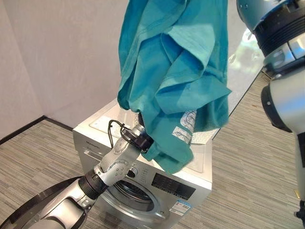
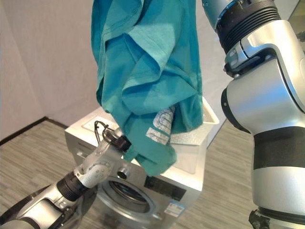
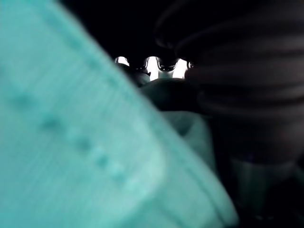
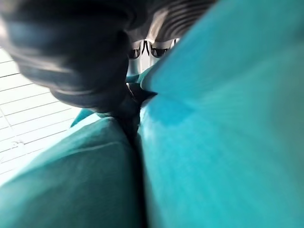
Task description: Grab the laundry basket,head to the washer,open it,put in the laundry and shut it.
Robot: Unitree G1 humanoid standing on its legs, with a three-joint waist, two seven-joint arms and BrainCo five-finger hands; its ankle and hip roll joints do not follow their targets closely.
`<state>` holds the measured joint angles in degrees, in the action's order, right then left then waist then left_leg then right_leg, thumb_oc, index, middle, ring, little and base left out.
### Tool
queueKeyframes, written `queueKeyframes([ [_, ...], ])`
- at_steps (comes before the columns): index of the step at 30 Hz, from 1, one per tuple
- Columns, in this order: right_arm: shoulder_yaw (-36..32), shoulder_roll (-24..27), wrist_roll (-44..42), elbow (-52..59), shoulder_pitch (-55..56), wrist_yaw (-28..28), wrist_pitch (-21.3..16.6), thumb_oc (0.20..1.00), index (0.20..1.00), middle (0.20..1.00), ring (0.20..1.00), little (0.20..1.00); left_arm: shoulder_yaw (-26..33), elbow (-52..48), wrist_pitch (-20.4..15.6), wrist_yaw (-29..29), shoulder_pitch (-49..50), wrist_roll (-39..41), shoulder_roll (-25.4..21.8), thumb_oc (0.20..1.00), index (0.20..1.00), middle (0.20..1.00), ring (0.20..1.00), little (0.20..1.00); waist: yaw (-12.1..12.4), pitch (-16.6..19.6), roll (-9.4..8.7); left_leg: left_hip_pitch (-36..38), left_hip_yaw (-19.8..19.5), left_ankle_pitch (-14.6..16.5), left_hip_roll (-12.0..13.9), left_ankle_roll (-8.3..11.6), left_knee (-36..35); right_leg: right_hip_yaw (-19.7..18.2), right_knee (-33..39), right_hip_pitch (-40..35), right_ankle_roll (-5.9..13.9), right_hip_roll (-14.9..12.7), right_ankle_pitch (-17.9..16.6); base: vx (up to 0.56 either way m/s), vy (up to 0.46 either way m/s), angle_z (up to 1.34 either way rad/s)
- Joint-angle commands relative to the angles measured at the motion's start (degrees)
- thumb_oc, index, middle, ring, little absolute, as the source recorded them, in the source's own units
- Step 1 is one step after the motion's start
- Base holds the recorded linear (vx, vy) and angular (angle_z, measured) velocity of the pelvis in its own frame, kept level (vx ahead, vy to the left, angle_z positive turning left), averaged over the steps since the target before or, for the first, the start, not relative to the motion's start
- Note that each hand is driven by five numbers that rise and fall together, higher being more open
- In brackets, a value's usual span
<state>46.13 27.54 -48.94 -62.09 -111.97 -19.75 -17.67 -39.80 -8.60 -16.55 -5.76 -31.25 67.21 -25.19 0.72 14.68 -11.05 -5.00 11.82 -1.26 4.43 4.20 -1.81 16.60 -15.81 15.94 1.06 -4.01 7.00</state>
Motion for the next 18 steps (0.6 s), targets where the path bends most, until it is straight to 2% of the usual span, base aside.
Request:
queueKeyframes([
  [1, -2.9, 2.3, -1.7, -4.5, -2.3, 0.6, -1.3, 0.200, 0.200, 0.200, 0.200, 0.200, 2.5, -4.5, -2.6, -2.8, 0.3, 3.5, 0.8, 1.000, 1.000, 1.000, 1.000, 1.000, 0.9, 0.7, -4.73, 1.3, 0.4, -1.5, -3.1, -0.42, -3.2, -3.2, 20.8, -11.4, 6.36, 0.7, -14.3, 0.00, 0.000, 0.00],
  [7, -3.1, 4.0, 2.3, -3.4, -0.2, 0.6, -0.9, 0.200, 0.200, 0.200, 0.200, 0.200, 3.8, -8.0, -3.3, -4.6, 1.6, 6.0, 1.6, 1.000, 1.000, 1.000, 1.000, 1.000, 1.0, 0.3, -4.09, 1.4, 0.6, -1.4, -3.3, -0.57, -3.2, -3.5, 20.8, -11.3, 6.45, 0.5, -14.5, -0.01, 0.011, -0.01],
  [11, -7.9, 6.0, 8.3, 9.7, 10.4, -0.7, -2.5, 0.200, 0.200, 0.200, 0.200, 0.200, 6.9, -11.8, -5.5, -3.7, 2.7, 4.9, 2.7, 1.000, 1.000, 1.000, 1.000, 1.000, 0.8, -0.7, -2.82, 1.6, 0.8, -1.4, -3.5, -0.97, -3.2, -3.9, 20.8, -11.2, 6.38, 0.2, -14.8, -0.04, 0.030, -0.08],
  [14, -11.9, 8.0, 14.5, 24.6, 18.6, -2.5, -3.5, 0.200, 0.200, 0.200, 0.200, 0.200, 9.8, -13.4, -6.8, -1.7, 4.1, 3.0, 3.6, 1.000, 1.000, 1.000, 1.000, 1.000, 0.4, -1.3, -1.73, 1.9, 1.1, -1.3, -3.6, -1.25, -3.2, -4.2, 20.8, -11.3, 6.27, 0.0, -14.9, -0.03, 0.032, -0.07],
  [16, -16.9, 9.1, 17.9, 34.0, 26.5, -2.9, -4.1, 0.200, 0.200, 0.200, 0.200, 0.200, 11.6, -13.8, -6.8, -0.8, 5.3, 2.1, 4.4, 1.000, 1.000, 1.000, 1.000, 1.000, 0.3, -1.8, -0.79, 2.0, 1.3, -1.2, -3.7, -1.44, -3.2, -4.3, 20.8, -11.3, 6.30, -0.1, -14.9, -0.01, 0.017, -0.01],
  [17, -17.3, 9.1, 18.3, 34.7, 27.2, -3.1, -3.9, 0.200, 0.200, 0.200, 0.200, 0.200, 11.4, -13.8, -6.8, -0.7, 5.5, 2.1, 4.3, 1.000, 1.000, 1.000, 1.000, 1.000, 0.4, -1.7, -0.94, 2.1, 1.3, -1.2, -3.7, -1.44, -3.2, -4.3, 20.8, -11.4, 6.30, -0.1, -14.9, -0.02, 0.029, -0.05],
  [18, -21.5, 9.8, 20.5, 41.7, 34.7, -2.1, -4.3, 0.200, 0.200, 0.200, 0.200, 0.200, 12.9, -13.6, -7.0, 0.4, 6.7, 0.8, 4.7, 1.000, 1.000, 1.000, 1.000, 1.000, 0.4, -2.2, -0.32, 2.2, 1.4, -1.1, -3.8, -1.59, -3.2, -4.4, 20.8, -11.4, 6.28, -0.3, -14.8, -0.02, 0.027, -0.07],
])
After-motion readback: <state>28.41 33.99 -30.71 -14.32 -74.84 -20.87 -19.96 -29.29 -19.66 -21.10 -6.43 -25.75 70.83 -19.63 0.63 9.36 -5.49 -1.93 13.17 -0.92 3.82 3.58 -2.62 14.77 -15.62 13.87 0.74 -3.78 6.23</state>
